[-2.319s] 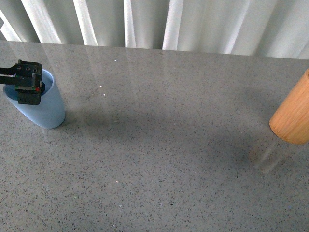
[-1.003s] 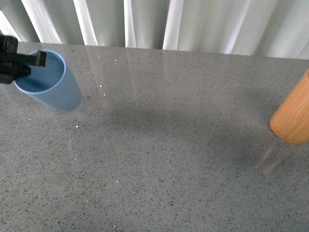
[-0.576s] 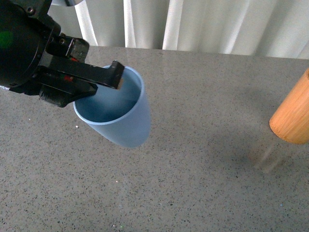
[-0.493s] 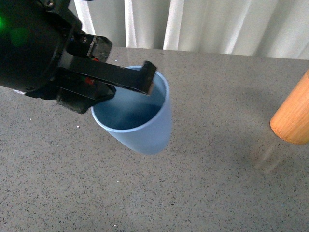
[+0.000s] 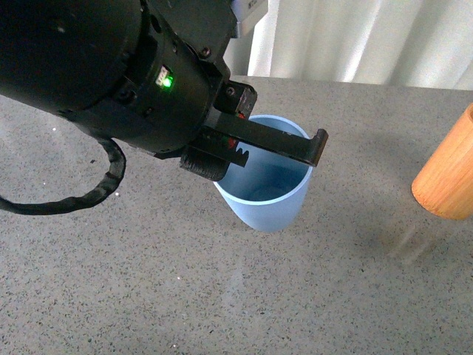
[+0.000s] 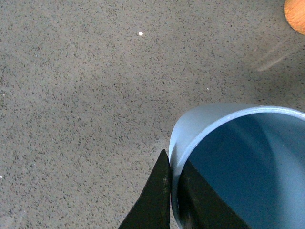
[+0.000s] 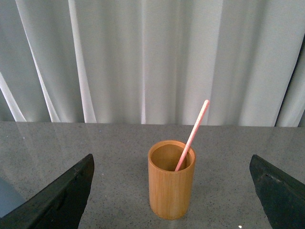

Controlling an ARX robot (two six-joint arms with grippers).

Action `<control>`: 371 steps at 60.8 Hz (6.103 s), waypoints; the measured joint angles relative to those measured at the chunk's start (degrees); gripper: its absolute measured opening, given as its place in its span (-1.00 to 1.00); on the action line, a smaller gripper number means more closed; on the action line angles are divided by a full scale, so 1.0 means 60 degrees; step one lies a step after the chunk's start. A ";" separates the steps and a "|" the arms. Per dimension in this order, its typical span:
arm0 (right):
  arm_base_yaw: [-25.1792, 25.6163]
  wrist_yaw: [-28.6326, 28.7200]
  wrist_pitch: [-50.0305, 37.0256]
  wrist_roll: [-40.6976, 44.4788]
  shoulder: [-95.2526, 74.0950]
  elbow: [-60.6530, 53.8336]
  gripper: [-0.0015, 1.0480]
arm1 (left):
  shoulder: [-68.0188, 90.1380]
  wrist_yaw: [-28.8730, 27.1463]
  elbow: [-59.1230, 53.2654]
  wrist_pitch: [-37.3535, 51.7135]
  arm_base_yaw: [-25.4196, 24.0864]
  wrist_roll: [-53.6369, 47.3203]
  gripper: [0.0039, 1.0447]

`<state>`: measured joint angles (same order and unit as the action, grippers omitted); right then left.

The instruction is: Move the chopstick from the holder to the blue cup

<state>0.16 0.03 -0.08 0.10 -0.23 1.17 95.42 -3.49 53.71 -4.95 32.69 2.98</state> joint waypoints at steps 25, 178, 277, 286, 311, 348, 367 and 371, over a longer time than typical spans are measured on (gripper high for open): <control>0.0000 0.0000 0.0000 0.0000 -0.0004 0.0000 0.81 | 0.1311 -0.0178 0.0503 0.0393 -0.0798 -0.0900 -0.94; 0.0000 0.0000 0.0000 0.0000 -0.0004 0.0000 0.81 | 0.2244 -0.0066 0.2455 -0.0164 -0.0790 -0.0703 0.87; 0.0000 0.0000 0.0000 0.0000 -0.0004 0.0000 0.81 | -0.1421 0.5690 -0.1512 0.2222 -1.3839 -0.4131 0.87; -0.0007 -0.0025 0.0000 -0.0007 0.0000 0.0000 0.81 | -0.1953 0.8331 -0.3639 0.6528 -1.4396 -0.2827 0.56; -0.0011 0.0004 0.0000 -0.0004 0.0000 0.0000 0.81 | -0.8491 0.5799 -0.8335 0.7308 -1.0888 -0.0590 -0.95; -0.0011 0.0000 0.0000 -0.0004 -0.0004 0.0000 0.81 | -1.3012 0.2233 -0.8786 0.3752 -0.7173 -0.0506 -0.94; -0.0007 0.0004 0.0000 0.0000 0.0000 0.0000 0.81 | -1.4120 0.0645 -0.8786 0.2648 -0.5464 -0.0484 -0.94; -0.0007 0.0004 0.0000 0.0000 0.0000 0.0000 0.81 | -1.4243 0.0601 -0.8786 0.2517 -0.5450 -0.0481 -0.94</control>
<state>0.12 0.05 -0.08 0.10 -0.23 1.17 9.96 0.12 0.99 10.15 -0.01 0.10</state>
